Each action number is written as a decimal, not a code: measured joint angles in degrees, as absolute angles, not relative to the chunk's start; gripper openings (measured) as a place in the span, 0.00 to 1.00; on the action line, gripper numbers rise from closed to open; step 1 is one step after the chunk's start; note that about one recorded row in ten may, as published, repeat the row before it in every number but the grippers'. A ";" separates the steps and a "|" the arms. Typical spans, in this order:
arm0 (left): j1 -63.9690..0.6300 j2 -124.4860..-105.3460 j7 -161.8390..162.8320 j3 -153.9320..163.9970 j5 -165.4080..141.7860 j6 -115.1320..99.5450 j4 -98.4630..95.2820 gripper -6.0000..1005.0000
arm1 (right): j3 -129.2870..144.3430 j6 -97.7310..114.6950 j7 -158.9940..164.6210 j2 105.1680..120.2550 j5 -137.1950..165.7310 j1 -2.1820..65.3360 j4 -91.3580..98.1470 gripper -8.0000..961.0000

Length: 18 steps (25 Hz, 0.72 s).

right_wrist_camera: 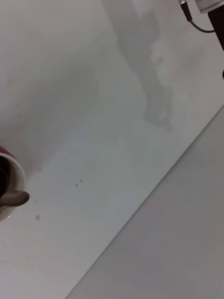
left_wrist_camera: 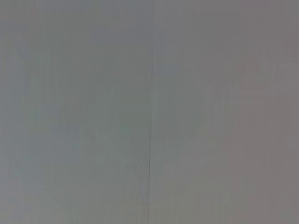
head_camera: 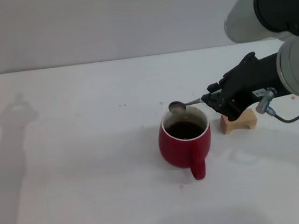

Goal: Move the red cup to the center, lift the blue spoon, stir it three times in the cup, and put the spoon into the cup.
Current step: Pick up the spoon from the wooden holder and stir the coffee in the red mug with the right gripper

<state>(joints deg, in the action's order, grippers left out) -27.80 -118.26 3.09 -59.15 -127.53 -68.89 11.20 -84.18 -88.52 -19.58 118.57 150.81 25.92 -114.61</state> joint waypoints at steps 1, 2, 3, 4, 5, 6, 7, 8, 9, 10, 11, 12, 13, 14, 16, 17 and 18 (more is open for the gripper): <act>-27.85 -118.27 2.99 -59.15 -127.53 -68.83 11.30 0.07 | -84.18 -88.52 -19.58 118.57 150.81 25.92 -114.61 0.15; -27.85 -118.27 2.99 -59.15 -127.53 -68.83 11.30 0.07 | -84.60 -88.92 -19.61 118.55 150.39 26.16 -114.51 0.15; -27.85 -118.28 2.99 -59.15 -127.53 -68.82 11.40 0.07 | -85.19 -89.47 -19.79 118.51 149.75 26.55 -114.26 0.15; -27.85 -118.28 2.99 -59.15 -127.53 -68.82 11.40 0.07 | -85.80 -89.90 -20.03 118.47 149.18 26.81 -113.90 0.15; -27.89 -118.34 2.98 -59.15 -127.53 -68.81 11.53 0.07 | -86.72 -90.28 -20.49 118.46 148.52 27.15 -113.12 0.15; -27.89 -118.37 2.98 -59.15 -127.56 -68.81 11.58 0.07 | -87.65 -90.54 -20.99 118.47 147.87 27.50 -112.14 0.15; -27.88 -118.38 2.98 -59.15 -127.54 -68.81 11.60 0.07 | -88.51 -90.72 -21.52 118.47 147.35 27.80 -111.18 0.15; -27.88 -118.38 2.98 -59.15 -127.54 -68.81 11.60 0.07 | -89.38 -90.84 -22.19 118.48 146.98 28.19 -109.81 0.15; -27.83 -118.40 2.98 -59.15 -127.56 -68.81 11.67 0.07 | -90.21 -90.87 -22.89 118.52 146.69 28.62 -108.30 0.15; -27.83 -118.40 2.98 -59.15 -127.56 -68.81 11.67 0.07 | -90.86 -90.92 -23.48 118.56 146.56 28.97 -106.99 0.15; -27.83 -118.40 2.98 -59.15 -127.56 -68.81 11.67 0.07 | -91.53 -90.93 -24.08 118.61 146.40 29.38 -105.49 0.15; -27.62 -118.47 2.98 -59.15 -127.62 -68.81 11.76 0.07 | -92.16 -90.88 -24.68 118.63 146.23 29.85 -103.92 0.15; -27.52 -118.48 2.98 -59.15 -127.60 -68.82 11.77 0.07 | -92.44 -90.81 -25.06 118.64 146.17 30.22 -102.84 0.15; -27.49 -118.48 2.98 -59.15 -127.59 -68.83 11.77 0.07 | -92.67 -90.72 -25.43 118.65 146.12 30.64 -101.87 0.15; -27.42 -118.48 2.98 -59.15 -127.55 -68.93 11.78 0.07 | -92.95 -90.48 -26.23 118.67 146.07 31.63 -99.78 0.15; -27.39 -118.47 2.99 -59.15 -127.55 -68.97 11.78 0.07 | -93.02 -90.40 -26.61 118.69 146.00 32.31 -98.64 0.15; -27.37 -118.48 2.99 -59.15 -127.54 -68.99 11.78 0.07 | -93.07 -90.32 -26.90 118.71 145.95 33.03 -97.33 0.15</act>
<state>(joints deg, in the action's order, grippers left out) -27.37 -118.48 2.99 -59.15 -127.54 -68.99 11.78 -93.07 -90.32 -26.90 118.71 145.95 33.03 -97.33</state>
